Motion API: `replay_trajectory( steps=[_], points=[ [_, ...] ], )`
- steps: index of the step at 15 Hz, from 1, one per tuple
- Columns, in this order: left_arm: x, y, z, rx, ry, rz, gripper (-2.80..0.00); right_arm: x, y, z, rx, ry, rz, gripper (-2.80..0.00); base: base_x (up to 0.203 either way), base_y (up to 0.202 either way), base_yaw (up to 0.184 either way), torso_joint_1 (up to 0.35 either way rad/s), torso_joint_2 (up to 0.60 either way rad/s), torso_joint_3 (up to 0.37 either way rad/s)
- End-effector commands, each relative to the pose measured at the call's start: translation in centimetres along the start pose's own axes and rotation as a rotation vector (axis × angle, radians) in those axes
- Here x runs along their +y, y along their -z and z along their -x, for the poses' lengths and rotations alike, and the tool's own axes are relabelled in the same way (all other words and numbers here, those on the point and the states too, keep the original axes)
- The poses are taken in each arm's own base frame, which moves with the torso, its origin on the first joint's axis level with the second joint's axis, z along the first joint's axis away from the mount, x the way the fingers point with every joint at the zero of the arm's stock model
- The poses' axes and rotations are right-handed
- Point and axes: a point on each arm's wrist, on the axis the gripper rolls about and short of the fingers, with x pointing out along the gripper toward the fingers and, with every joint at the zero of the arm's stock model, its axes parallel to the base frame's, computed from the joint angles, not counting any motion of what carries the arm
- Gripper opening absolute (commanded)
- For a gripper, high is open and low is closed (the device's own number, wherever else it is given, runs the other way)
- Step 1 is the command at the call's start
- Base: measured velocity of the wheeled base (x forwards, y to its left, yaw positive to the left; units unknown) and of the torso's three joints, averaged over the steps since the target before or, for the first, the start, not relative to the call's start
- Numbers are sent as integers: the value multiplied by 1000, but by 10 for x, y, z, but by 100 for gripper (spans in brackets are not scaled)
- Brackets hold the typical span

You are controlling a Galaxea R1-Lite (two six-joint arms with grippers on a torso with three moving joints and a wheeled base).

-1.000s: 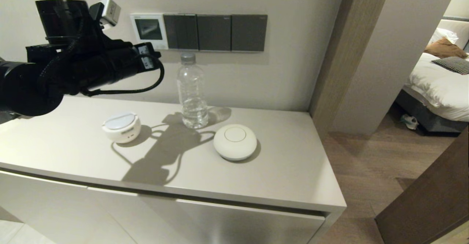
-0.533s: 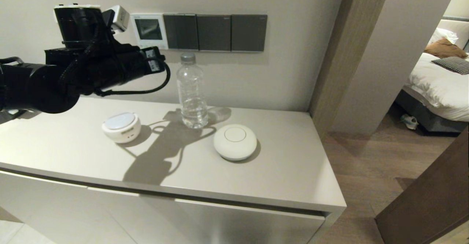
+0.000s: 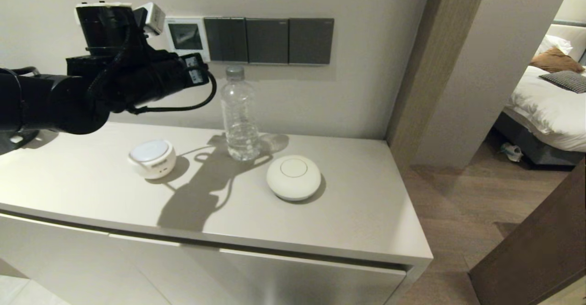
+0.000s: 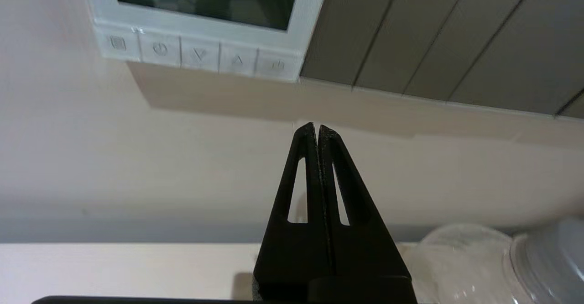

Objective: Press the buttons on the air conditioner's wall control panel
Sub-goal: Turn on the central air conditioner

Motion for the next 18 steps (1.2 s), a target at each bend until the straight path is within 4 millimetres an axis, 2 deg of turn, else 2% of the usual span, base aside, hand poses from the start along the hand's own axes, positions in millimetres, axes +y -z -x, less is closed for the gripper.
replay_trajectory(
  steps=[1,9,11,18],
  points=[
    [1,2,-6,0,-4,2,-280,0,1,0,1,0,0,-280,0,0,0,0,0,0],
    [10,-4,-13,-36,-62,-1,-280,0,1,0,1,0,0,-280,0,0,0,0,0,0],
    [12,0,-19,-28,-68,-1,-280,0,1,0,2,0,0,-280,0,0,0,0,0,0],
    [10,-5,-21,-44,-65,-3,-280,0,1,0,2,0,0,-280,0,0,0,0,0,0]
  ],
)
